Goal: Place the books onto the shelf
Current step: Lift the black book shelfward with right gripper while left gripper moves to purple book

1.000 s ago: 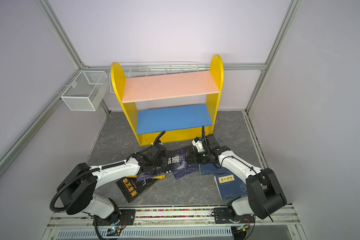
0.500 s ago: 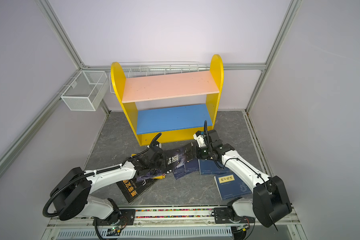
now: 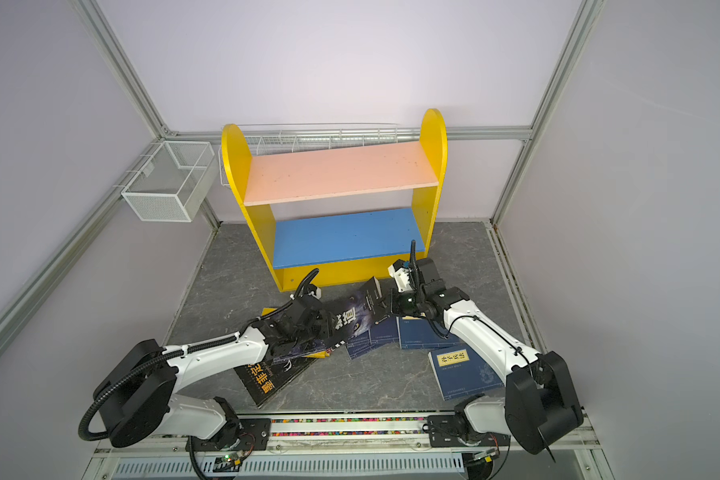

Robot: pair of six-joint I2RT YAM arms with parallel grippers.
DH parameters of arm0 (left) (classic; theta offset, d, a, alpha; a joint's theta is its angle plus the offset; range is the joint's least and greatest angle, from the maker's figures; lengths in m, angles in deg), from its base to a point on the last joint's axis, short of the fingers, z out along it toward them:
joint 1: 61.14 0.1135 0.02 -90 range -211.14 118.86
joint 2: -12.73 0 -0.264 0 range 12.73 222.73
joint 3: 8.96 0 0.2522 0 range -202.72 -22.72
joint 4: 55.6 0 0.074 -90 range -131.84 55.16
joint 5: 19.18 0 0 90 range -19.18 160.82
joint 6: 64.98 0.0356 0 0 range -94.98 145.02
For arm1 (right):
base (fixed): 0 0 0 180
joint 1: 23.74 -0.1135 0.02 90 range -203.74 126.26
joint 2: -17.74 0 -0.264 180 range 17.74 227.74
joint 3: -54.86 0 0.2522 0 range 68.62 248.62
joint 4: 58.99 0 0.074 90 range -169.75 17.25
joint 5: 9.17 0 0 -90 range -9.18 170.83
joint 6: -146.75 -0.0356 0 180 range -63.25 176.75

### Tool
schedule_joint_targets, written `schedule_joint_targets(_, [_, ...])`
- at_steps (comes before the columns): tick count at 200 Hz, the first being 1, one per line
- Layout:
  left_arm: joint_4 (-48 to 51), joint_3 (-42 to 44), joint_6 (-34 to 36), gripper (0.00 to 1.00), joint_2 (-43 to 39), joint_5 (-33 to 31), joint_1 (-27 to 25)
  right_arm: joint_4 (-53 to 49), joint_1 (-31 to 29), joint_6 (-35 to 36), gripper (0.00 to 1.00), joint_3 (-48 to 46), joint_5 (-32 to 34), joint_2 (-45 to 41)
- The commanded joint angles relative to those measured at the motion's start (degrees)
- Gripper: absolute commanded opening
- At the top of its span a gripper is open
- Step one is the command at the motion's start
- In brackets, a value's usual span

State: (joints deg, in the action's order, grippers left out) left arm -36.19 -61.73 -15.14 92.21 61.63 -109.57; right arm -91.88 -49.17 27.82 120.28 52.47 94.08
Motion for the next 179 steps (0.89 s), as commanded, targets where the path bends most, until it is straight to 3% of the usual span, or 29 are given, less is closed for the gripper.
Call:
schedule_joint_targets(1, [0.53,2.00,-6.23,0.63,-3.07,-7.22,-0.37,3.83,-0.37,-0.14,0.07,-0.89,-1.95,-2.28])
schedule_joint_targets(29, [12.45,3.17,-20.46,0.73,-10.73,-22.99,-0.27,6.02,0.77,-2.01,0.07,-2.79,-0.22,-7.59])
schedule_joint_targets(47, [16.48,4.90,-21.45,0.77,-17.87,-28.58,-0.27,8.46,2.23,-4.35,0.07,-2.96,-0.93,-10.67])
schedule_joint_targets(76, [29.94,7.12,-35.33,0.78,-29.46,-36.81,-0.25,14.42,3.32,-7.76,0.07,-1.76,-2.05,-13.92])
schedule_joint_targets(119, [39.11,13.20,-44.95,0.79,-42.35,-38.88,0.08,28.03,3.46,-14.18,0.07,1.81,1.21,-11.13])
schedule_joint_targets(139, [39.80,16.69,-48.52,0.79,-46.09,-37.86,0.17,36.68,2.86,-18.27,0.07,4.01,3.22,-4.49])
schedule_joint_targets(179, [40.57,18.40,-48.59,0.79,-48.92,-36.14,0.10,46.47,0.85,-22.38,0.07,13.96,5.67,12.96])
